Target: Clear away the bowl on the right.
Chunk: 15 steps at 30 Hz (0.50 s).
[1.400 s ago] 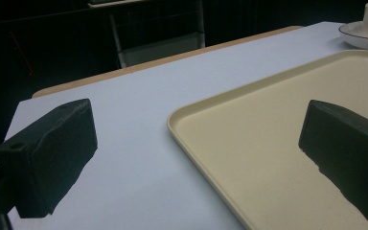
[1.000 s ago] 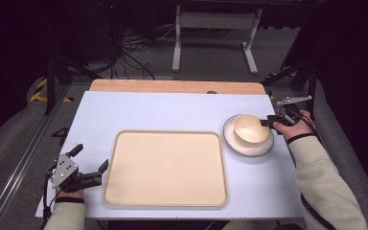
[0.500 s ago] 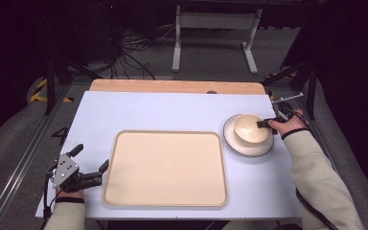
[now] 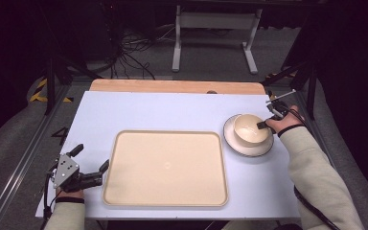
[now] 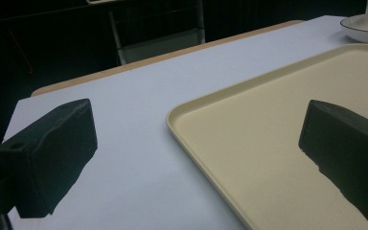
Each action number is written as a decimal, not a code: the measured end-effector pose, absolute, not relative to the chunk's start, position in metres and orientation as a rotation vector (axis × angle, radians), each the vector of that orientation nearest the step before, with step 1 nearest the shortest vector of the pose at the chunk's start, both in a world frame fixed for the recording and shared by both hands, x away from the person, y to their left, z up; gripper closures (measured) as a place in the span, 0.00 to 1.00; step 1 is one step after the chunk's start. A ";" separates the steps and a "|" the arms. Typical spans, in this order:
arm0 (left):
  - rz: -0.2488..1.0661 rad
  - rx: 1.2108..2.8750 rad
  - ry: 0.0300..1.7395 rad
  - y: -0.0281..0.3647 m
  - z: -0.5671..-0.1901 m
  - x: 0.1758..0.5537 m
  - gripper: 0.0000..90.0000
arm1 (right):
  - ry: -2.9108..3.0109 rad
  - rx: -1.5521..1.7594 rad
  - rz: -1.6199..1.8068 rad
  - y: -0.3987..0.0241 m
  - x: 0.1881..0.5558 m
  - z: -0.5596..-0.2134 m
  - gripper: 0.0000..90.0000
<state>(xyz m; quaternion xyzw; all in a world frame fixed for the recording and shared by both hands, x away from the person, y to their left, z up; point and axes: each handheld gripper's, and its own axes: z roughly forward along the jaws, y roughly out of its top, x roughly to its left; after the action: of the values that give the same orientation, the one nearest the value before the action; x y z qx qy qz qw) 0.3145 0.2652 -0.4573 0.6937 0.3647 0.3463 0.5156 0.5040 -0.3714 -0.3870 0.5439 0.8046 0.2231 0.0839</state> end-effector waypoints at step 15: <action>0.833 1.674 0.876 0.265 -0.457 0.315 0.00 | 2.339 1.783 0.674 -0.370 0.503 -0.384 0.94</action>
<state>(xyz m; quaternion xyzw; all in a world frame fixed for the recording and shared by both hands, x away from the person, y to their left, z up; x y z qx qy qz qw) 0.3146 0.2647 -0.4572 0.6960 0.3641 0.3463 0.5129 0.5025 -0.3702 -0.3840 0.5896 0.7738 0.2228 0.0621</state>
